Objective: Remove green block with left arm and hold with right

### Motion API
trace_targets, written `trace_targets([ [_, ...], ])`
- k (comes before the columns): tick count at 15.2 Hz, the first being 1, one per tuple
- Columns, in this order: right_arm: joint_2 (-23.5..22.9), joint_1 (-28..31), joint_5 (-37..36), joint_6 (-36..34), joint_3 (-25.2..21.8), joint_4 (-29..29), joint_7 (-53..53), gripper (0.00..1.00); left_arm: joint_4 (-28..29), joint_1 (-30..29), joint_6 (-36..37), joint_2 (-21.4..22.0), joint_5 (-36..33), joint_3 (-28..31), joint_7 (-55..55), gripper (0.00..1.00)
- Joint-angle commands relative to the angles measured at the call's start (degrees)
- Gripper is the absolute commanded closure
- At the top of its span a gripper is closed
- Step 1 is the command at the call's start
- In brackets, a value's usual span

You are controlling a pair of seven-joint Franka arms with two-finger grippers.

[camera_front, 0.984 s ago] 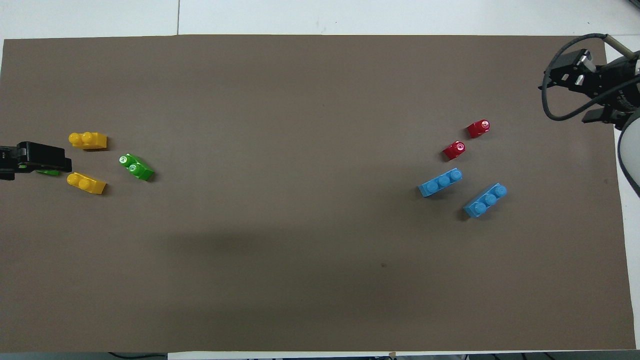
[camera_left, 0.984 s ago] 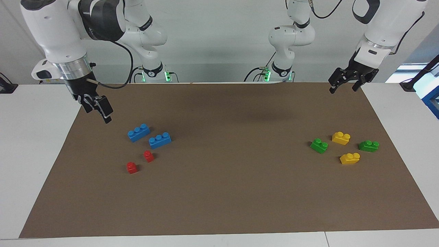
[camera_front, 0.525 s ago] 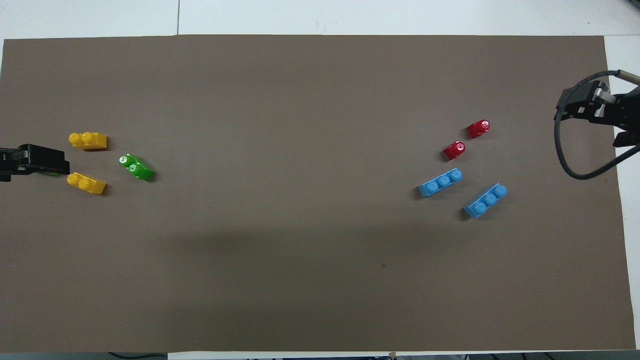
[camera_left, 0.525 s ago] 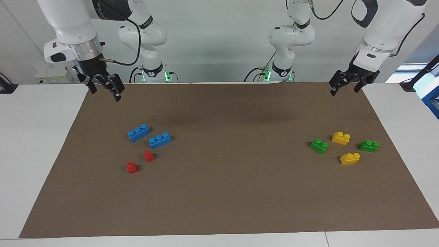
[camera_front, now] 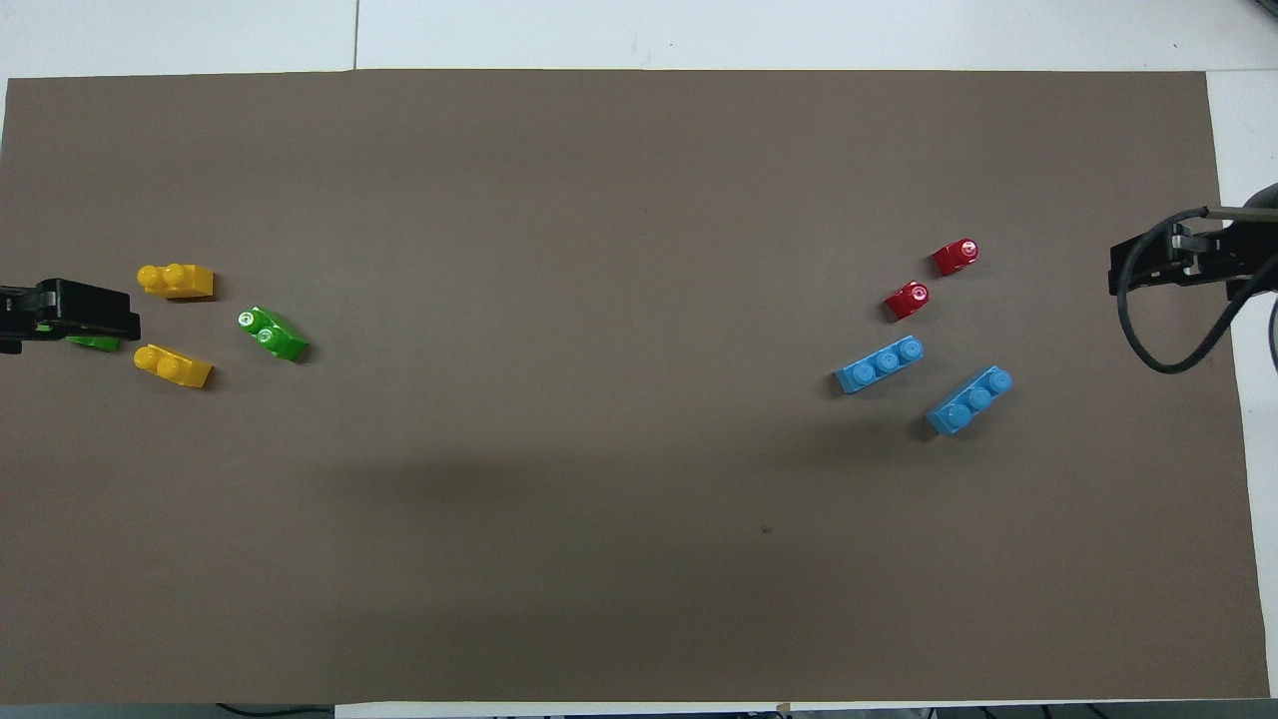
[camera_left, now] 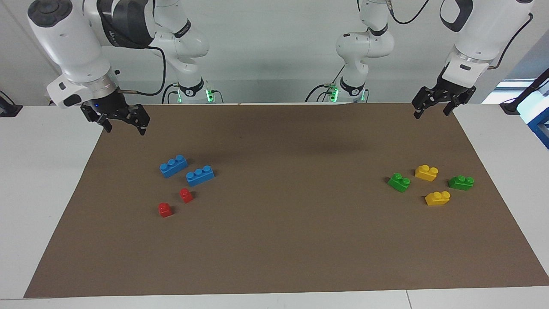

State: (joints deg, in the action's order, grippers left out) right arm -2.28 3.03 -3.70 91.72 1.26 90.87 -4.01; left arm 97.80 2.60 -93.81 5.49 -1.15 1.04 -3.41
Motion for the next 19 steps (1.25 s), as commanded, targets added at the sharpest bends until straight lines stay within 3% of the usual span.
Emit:
trace_targets([
  [1, 1.84, 0.92, 0.71, -0.58, 0.41, 1.32, 1.64, 0.0, -0.85, 0.39, 1.35, 0.22, -0.7, 0.19, 0.07, 0.0],
  [4, 3.68, 0.92, 3.33, -0.32, 0.41, 4.22, 1.46, 0.0, -0.77, 0.39, 1.26, 0.49, -0.7, 0.27, 0.15, 0.0],
  [19, 2.99, 2.5, 3.79, 0.65, 0.41, 3.35, 1.99, 0.0, -0.94, 0.48, 1.17, 0.57, -0.35, 0.27, -0.46, 0.0],
])
